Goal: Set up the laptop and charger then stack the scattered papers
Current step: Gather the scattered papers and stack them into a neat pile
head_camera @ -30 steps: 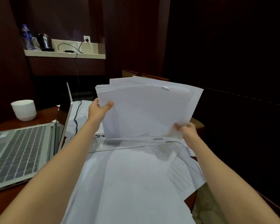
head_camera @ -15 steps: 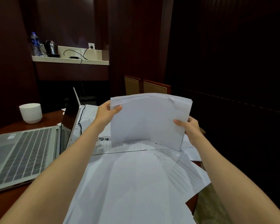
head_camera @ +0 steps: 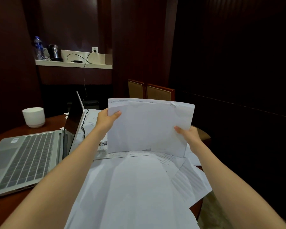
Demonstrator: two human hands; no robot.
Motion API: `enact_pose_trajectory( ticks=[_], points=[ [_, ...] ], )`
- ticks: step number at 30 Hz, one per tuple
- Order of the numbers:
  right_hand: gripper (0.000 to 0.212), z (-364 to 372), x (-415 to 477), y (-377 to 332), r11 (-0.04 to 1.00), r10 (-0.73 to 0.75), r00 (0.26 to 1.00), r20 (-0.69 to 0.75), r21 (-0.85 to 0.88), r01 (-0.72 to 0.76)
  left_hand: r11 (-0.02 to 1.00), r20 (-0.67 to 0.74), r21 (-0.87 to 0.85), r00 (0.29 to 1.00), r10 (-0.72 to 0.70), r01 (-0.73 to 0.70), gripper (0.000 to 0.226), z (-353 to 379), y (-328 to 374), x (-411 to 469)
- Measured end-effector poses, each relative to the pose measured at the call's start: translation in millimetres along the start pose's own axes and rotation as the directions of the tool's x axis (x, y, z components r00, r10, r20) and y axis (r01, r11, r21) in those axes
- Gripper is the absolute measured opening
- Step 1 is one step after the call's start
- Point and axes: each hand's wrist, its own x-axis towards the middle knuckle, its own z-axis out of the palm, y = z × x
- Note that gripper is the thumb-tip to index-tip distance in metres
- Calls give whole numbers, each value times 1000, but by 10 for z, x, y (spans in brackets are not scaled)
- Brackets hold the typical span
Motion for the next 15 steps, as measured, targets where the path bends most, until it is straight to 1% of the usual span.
enact_pose_trajectory(
  ticks=[6, 9, 10, 12, 15],
  points=[
    [31, -3, 45, -155, 993, -45, 999, -30, -114, 41, 999, -31, -23, 999, 43, -44, 25, -37, 92, 56],
    [32, -58, 33, -191, 988, -17, 1000, 10, -153, 19, 999, -70, 17, 996, 48, -46, 14, -52, 97, 115],
    [32, -85, 27, -189, 987, 9, 999, 35, -158, -3, 999, -75, 19, 996, 40, -39, 14, -58, 91, 122],
    [34, -137, 19, -171, 981, 65, 995, 80, -187, -50, 1000, -59, 20, 998, 21, -20, 22, -79, 66, 118],
    [38, -197, 18, -122, 961, 144, 985, 93, -252, -117, 991, -40, 134, 999, 27, -22, 26, -135, -1, 106]
  ],
)
